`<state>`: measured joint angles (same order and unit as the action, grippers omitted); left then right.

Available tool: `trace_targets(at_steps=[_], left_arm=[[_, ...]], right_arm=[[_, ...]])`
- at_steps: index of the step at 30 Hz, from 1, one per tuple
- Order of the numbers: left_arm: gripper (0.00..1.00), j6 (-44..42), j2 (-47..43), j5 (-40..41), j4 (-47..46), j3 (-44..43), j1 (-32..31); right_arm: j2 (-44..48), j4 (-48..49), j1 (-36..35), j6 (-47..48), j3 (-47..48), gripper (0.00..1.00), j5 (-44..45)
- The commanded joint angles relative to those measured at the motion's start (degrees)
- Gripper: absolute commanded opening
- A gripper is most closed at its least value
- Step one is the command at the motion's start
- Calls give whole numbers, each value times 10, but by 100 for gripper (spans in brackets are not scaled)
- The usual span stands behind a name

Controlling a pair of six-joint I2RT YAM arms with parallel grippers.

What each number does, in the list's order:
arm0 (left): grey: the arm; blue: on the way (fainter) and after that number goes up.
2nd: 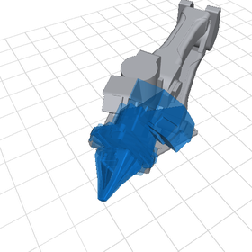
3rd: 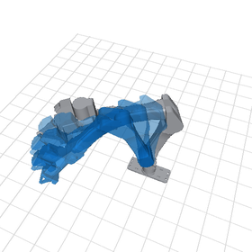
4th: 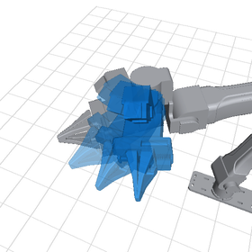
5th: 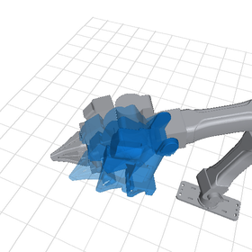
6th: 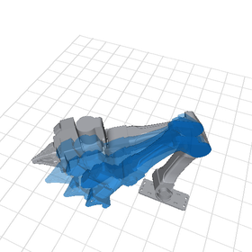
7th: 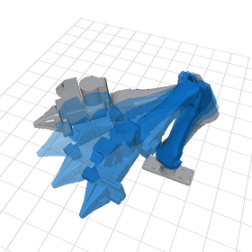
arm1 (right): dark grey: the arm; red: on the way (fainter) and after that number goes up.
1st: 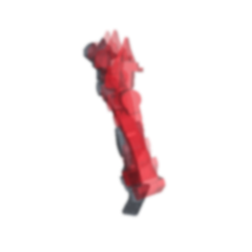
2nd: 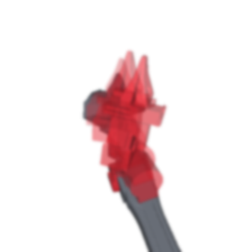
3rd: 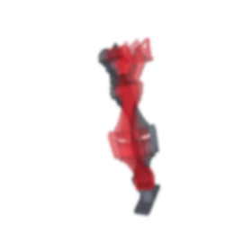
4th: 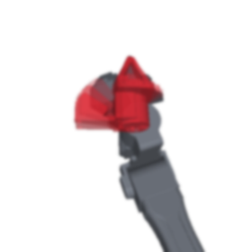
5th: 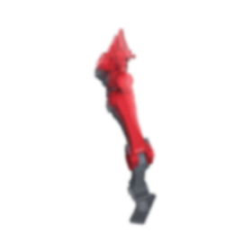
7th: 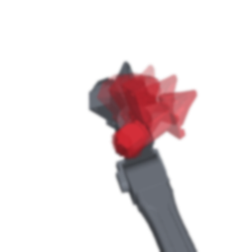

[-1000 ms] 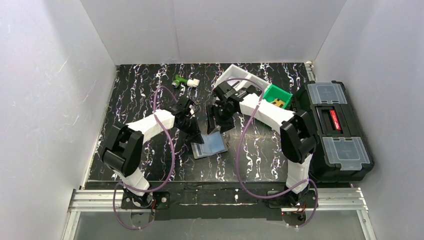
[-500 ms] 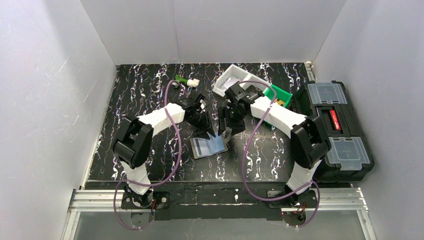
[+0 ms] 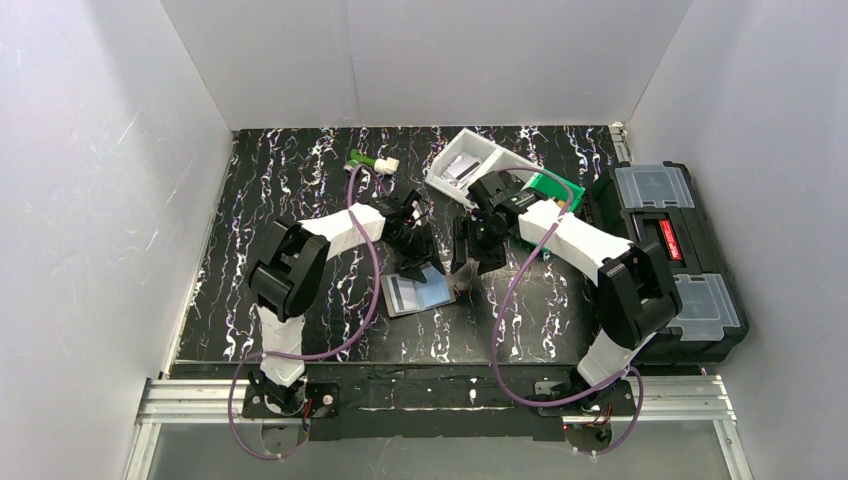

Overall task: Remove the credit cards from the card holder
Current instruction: Remove the credit card from the card holder.

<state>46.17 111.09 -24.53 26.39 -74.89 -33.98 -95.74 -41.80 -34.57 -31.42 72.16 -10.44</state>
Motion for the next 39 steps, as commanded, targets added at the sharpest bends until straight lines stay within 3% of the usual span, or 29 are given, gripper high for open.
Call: trace_targets(at_steps=[1,13,20,28,39], left_arm=[[54,-5,-6,-14,6,-14,-4],[59,-50,-132,70,77,10,26],[43,-60,-190,102,90,89,51],[13,-67,-197,125,85,129,60],[6,-77,-165,128,80,135,64]], right_arm=[[19,16,-1,-6,-4,71,-7],[8,27,-6,-23,26,70,-52],[-17,43,-30,-39,53,67,-84],[-86,76,-53,-53,83,62,-140],[-172,95,-68,-63,126,58,-180]])
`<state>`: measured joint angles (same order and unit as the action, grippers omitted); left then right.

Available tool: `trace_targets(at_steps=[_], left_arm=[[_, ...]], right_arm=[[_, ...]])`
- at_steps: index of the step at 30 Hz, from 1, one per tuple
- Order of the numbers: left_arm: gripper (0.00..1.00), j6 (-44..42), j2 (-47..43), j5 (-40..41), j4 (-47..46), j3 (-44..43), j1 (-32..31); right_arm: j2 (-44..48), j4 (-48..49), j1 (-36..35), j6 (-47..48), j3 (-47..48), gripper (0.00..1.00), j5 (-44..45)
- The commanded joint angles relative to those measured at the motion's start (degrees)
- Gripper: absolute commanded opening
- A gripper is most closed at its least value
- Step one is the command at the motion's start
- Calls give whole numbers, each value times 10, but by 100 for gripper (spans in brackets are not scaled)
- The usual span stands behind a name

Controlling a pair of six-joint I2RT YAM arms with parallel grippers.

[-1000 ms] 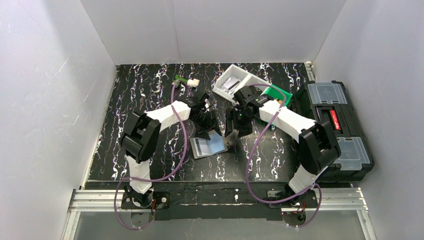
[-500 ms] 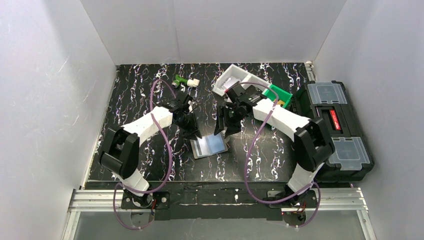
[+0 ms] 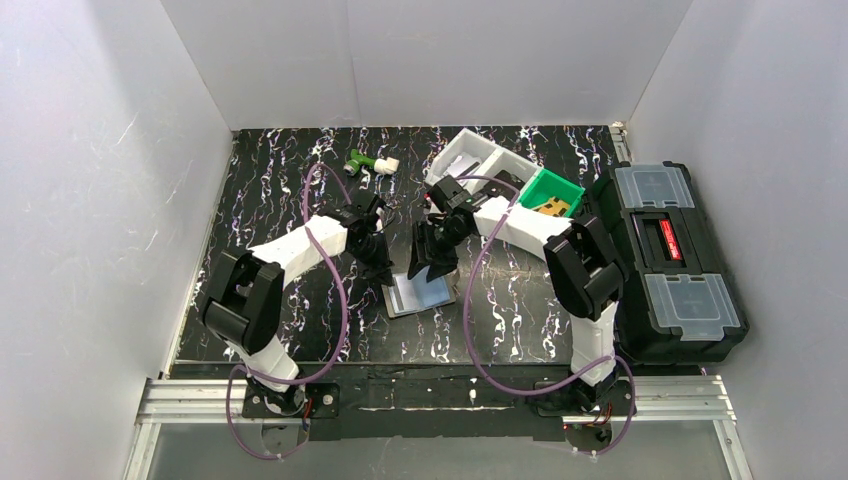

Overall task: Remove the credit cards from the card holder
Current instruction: Remove the credit card from the card holder.

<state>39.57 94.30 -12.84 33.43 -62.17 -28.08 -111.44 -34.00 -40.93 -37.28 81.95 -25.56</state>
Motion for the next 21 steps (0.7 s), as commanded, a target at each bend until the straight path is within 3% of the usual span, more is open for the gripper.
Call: trace_targets(at_steps=[1,10,21], left_arm=[[5,-12,5,11,10,9,5],[2,-12,19,14,1,21,5],[0,0,62,-3,-27,27,5]], right_arm=[[-20,18,-5,-5,29,58,-30],[-61,30,-5,-4,27,56,-43],[-91,69,-5,-15,-9,46,-63]])
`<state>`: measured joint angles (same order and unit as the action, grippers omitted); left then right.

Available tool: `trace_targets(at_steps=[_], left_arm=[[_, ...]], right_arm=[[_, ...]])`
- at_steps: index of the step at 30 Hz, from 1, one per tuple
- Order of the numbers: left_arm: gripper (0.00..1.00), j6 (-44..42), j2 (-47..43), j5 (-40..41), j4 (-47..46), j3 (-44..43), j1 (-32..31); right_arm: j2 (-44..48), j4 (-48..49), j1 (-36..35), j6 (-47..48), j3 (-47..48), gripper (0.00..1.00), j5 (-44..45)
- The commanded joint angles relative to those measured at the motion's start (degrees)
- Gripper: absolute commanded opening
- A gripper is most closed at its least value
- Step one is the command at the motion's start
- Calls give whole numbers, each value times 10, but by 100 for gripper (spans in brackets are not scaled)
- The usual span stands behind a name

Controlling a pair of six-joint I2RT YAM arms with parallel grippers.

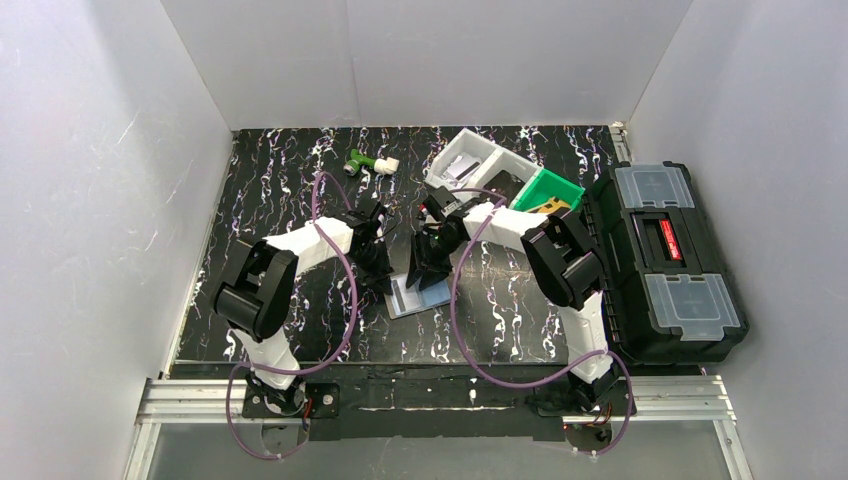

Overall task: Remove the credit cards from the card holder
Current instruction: Remove the credit card from the card holder.

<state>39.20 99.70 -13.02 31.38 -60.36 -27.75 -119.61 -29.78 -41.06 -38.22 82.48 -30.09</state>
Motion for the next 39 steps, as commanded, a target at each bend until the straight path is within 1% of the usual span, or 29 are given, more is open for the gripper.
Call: trace_targets(at_steps=[1,3,7,10,14,22,28,39], left_arm=[[0,7,12,-4,-8,8,2],[0,10,16,-8,-12,8,1],[0,17,22,-15,-19,11,1],[0,22,27,-22,-26,13,1],[0,26,33,-28,-32,16,1],[0,25,37,-13,-24,20,1],[0,13,47,25,6,19,3],[0,3,57,46,32,13,12]], right_arm=[[-10,31,-3,-7,-18,45,-20],[-12,38,-3,-8,-24,43,-25],[-12,51,-3,-11,-36,36,-36],[-15,60,-2,-15,-44,27,-49],[-18,87,4,-27,-61,20,-69],[0,117,21,-35,-94,8,-67],[10,128,35,-37,-115,5,-58],[33,147,51,-44,-147,3,-46]])
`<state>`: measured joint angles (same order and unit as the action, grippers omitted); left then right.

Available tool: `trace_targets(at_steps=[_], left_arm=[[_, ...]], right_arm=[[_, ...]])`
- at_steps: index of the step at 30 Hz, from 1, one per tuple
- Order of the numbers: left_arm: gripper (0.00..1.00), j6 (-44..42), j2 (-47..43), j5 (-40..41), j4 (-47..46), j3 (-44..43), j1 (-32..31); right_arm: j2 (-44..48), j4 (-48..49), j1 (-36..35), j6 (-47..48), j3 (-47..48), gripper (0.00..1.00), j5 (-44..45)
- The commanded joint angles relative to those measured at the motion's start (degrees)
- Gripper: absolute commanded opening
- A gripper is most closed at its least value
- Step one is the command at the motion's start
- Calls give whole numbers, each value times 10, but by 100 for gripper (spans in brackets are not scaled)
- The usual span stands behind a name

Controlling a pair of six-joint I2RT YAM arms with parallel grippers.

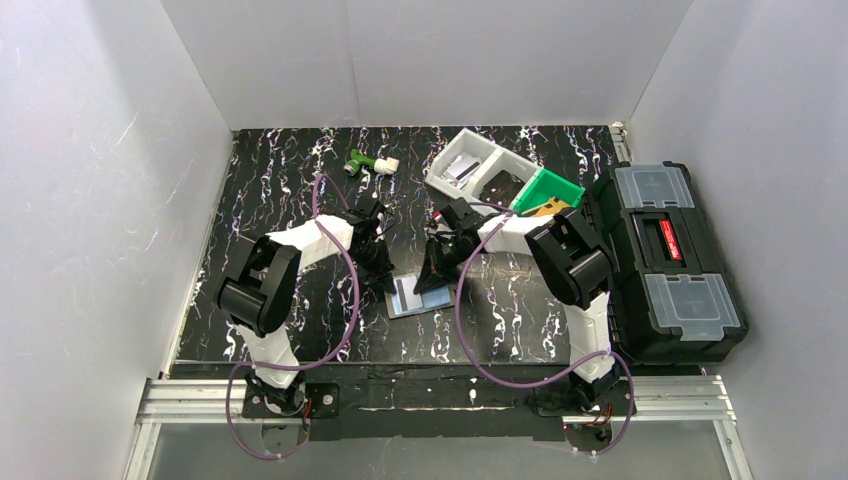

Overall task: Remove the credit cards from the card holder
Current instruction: Remove the credit card from the card holder.

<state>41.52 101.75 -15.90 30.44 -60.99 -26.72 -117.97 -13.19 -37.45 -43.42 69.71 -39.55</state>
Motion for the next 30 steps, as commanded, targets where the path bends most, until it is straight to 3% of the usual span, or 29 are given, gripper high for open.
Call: trace_targets(at_steps=[1,16,25,30], left_arm=[[0,-21,37,76,42,18,2],[0,-23,36,74,48,13,3],[0,-24,42,57,42,10,2],[0,-23,47,49,37,8,1]], right_arm=[[18,-19,16,8,-21,3,49],[37,-14,35,19,-41,3,39],[21,5,32,17,-33,29,0],[6,11,27,14,-24,35,-9]])
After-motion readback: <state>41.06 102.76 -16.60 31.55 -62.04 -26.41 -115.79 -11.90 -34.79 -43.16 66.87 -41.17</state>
